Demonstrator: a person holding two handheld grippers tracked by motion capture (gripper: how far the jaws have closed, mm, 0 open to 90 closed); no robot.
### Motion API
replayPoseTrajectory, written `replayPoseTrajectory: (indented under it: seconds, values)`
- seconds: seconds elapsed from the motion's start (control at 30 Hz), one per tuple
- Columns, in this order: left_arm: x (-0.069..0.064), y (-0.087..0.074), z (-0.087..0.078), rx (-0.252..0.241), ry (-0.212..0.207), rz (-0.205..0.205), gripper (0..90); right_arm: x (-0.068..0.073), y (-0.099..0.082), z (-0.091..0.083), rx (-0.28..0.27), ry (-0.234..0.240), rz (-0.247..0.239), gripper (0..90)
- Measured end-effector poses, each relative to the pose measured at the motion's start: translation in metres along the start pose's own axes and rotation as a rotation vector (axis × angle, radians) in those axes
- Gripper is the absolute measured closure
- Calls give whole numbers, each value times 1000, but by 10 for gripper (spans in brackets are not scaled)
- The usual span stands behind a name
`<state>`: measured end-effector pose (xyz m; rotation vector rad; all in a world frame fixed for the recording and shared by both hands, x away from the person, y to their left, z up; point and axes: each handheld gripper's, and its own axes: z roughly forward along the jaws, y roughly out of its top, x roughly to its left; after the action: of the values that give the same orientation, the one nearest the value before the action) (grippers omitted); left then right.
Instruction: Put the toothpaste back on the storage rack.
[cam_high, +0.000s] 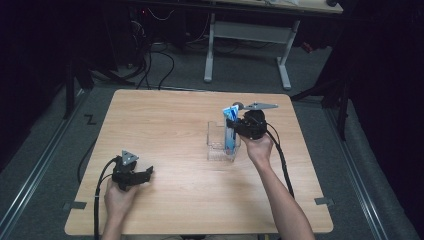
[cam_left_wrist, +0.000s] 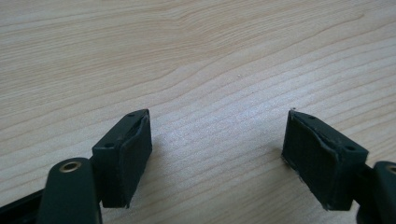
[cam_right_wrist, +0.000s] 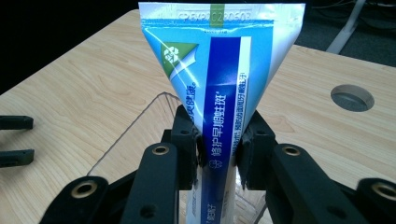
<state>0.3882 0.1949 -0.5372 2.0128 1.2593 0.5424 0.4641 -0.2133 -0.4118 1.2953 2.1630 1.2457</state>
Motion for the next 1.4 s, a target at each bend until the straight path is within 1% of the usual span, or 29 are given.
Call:
replayPoseTrajectory:
  seconds: [0.63, 0.77, 0.9, 1.07, 1.13, 1.2, 1.3, 1.4]
  values:
    - [0, 0, 0, 0, 0, 0, 241, -4, -4, 0, 1, 3, 15, 709]
    - [0, 0, 0, 0, 0, 0, 241, -7, -5, -2, -4, -3, 19, 704]
    - [0, 0, 0, 0, 0, 0, 241, -13, -9, -6, -15, -12, 46, 702]
    - [0, 0, 0, 0, 0, 1, 241, -16, -11, -8, -11, -27, 50, 695]
    - [0, 0, 0, 1, 0, 1, 241, -17, -11, -9, -13, -41, 43, 686]
    - [0, 0, 0, 0, 0, 1, 241, -17, -11, -9, -14, -39, 46, 672]
    - [0, 0, 0, 1, 0, 1, 241, -17, -12, -9, -10, -53, 32, 654]
    - [0, 0, 0, 1, 0, 1, 241, -17, -13, -9, -4, -61, 27, 604]
